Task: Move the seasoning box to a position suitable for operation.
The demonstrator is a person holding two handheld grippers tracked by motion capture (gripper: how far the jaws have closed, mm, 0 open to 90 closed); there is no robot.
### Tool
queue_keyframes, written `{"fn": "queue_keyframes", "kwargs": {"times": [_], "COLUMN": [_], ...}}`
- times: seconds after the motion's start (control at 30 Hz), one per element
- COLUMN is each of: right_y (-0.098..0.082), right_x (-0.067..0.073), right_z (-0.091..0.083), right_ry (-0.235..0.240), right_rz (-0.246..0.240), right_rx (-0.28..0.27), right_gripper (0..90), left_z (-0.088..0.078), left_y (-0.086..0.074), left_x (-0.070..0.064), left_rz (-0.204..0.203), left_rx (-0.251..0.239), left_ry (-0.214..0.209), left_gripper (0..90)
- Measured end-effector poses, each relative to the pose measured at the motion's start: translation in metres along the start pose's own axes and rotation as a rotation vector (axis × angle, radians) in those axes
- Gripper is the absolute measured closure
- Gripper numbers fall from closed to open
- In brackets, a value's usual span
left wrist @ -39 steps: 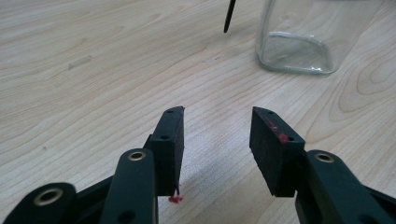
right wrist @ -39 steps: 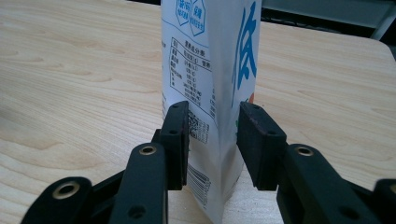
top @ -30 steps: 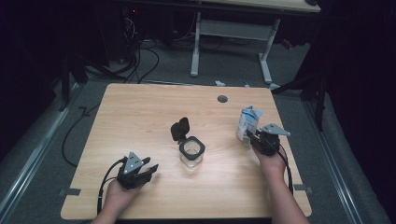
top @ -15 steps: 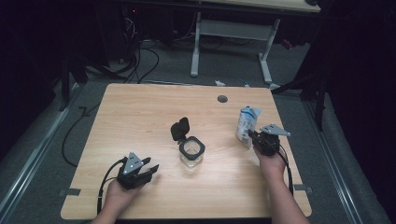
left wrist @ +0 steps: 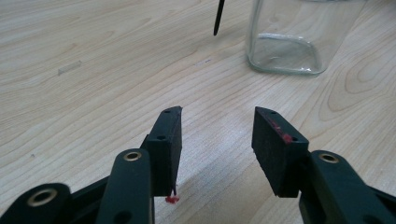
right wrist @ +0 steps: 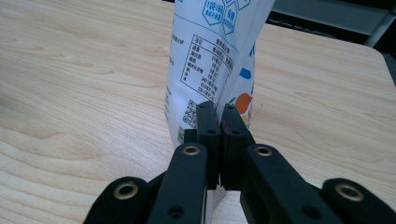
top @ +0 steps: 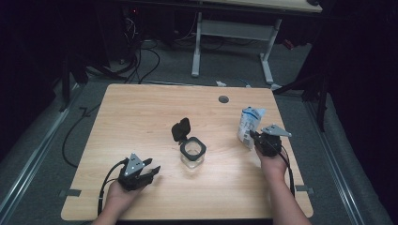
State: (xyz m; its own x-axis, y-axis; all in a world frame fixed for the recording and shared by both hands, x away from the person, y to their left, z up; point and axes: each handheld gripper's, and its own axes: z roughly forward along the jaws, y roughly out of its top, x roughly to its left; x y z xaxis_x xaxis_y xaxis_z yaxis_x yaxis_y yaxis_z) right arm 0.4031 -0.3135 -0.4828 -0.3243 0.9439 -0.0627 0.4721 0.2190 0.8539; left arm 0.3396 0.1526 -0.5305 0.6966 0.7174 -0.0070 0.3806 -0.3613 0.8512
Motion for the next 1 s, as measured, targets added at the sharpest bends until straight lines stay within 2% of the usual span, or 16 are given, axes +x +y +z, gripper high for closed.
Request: {"fn": "queue_keyframes", "kwargs": {"times": [0.2,0.4,0.7,1.0], "right_y": [0.003,0.008,0.008,0.014], "right_x": [0.0,0.001,-0.001,-0.002], "right_z": [-0.002,-0.003,-0.003,-0.007], "right_ry": [0.012,0.02,0.03,0.04], "right_rz": [0.005,0.014,0.048,0.036], "right_rx": [0.001,0.018,0.017,0.029], "right_gripper": [89.2,89.4,89.5,89.7], "left_z": [0.0,-0.003,-0.003,-0.004], "left_y": [0.0,0.0,0.0,0.0], "left_x": [0.001,0.002,0.002,0.003], "left_rz": [-0.012,-0.021,-0.023,-0.029], "left_rx": [-0.004,-0.029,-0.038,-0.048], "left_ry": [-0.006,-0.008,-0.011,-0.018], "left_gripper": [52.8,52.8,52.8,52.8]}}
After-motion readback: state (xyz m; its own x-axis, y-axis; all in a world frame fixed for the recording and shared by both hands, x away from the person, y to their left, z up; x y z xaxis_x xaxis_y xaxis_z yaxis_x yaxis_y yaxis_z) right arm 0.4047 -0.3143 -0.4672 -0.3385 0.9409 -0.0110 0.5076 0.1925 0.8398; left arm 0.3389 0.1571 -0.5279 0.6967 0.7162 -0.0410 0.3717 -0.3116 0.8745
